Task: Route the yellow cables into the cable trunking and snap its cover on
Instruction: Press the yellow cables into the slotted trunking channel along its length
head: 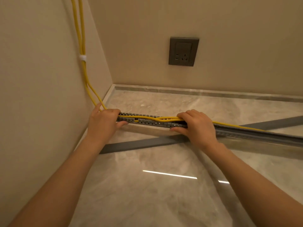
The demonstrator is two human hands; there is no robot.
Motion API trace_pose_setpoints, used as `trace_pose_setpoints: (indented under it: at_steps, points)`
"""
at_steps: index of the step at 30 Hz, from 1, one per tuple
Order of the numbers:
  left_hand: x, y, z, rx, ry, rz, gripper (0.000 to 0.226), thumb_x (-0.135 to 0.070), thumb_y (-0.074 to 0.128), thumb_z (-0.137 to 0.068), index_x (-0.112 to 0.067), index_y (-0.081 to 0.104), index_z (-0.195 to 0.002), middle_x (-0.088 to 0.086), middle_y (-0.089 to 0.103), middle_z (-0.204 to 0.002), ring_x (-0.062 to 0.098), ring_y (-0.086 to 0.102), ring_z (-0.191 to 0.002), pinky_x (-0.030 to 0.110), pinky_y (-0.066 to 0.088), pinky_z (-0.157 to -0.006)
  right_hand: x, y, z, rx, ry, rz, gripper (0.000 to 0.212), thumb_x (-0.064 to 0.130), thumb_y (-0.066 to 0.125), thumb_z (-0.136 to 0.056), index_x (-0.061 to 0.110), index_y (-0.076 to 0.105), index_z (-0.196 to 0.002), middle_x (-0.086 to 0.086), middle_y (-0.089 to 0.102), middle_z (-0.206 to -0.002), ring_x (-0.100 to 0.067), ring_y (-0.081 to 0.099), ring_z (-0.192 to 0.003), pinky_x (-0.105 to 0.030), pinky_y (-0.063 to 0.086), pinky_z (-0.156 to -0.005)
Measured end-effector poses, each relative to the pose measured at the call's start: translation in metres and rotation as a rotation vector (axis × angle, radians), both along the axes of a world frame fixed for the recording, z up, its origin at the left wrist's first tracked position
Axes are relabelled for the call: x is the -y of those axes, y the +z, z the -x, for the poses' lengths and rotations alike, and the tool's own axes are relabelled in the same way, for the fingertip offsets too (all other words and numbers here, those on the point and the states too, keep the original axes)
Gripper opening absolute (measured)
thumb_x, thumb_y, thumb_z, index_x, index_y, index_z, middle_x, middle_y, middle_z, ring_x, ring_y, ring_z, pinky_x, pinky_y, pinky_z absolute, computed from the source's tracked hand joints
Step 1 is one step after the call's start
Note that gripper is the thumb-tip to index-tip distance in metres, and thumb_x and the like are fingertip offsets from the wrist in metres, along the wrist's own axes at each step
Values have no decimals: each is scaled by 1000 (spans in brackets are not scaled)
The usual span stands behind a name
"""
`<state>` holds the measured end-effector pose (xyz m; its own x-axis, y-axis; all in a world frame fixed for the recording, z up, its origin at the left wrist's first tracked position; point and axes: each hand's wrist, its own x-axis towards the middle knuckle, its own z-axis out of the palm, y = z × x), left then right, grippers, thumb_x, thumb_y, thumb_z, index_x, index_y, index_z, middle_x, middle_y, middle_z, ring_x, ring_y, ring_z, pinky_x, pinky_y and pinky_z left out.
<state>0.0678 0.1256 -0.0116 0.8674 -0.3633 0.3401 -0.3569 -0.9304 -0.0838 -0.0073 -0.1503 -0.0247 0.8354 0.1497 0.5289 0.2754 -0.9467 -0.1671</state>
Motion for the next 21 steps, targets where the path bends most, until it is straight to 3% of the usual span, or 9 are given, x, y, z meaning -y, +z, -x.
trace_pose_setpoints:
  at_steps: [4,11,16,21]
  points:
    - [7,-17,-15,-65,-19,48,31,-42,64,-81,-12,64,-91,6,67,-89,24,63,-88,39,17,-112,4,-15,-11,-27,-4,-53,36,36,79,-67,8,69,-87,-9,66,-73,-30,59,-66,-35,45,-57]
    - [14,-28,-26,-184,-55,208,42,-33,63,-85,-13,57,-121,8,60,-126,20,42,-130,43,4,-115,10,-27,-21,1,10,-148,22,26,71,-80,8,71,-93,-8,68,-81,-26,60,-71,-34,51,-61]
    - [29,-22,-18,-223,-66,280,42,-37,60,-86,-27,55,-126,1,49,-139,20,41,-131,48,-1,-113,9,-29,-23,50,9,-173,18,22,65,-84,9,71,-95,-7,67,-80,-25,58,-69,-32,48,-59]
    - [60,-23,3,-176,-248,301,30,-17,70,-80,-14,68,-110,8,61,-125,24,57,-116,55,23,-108,8,-29,-23,107,37,-195,10,17,71,-81,8,73,-84,-7,68,-77,-24,59,-64,-33,48,-54]
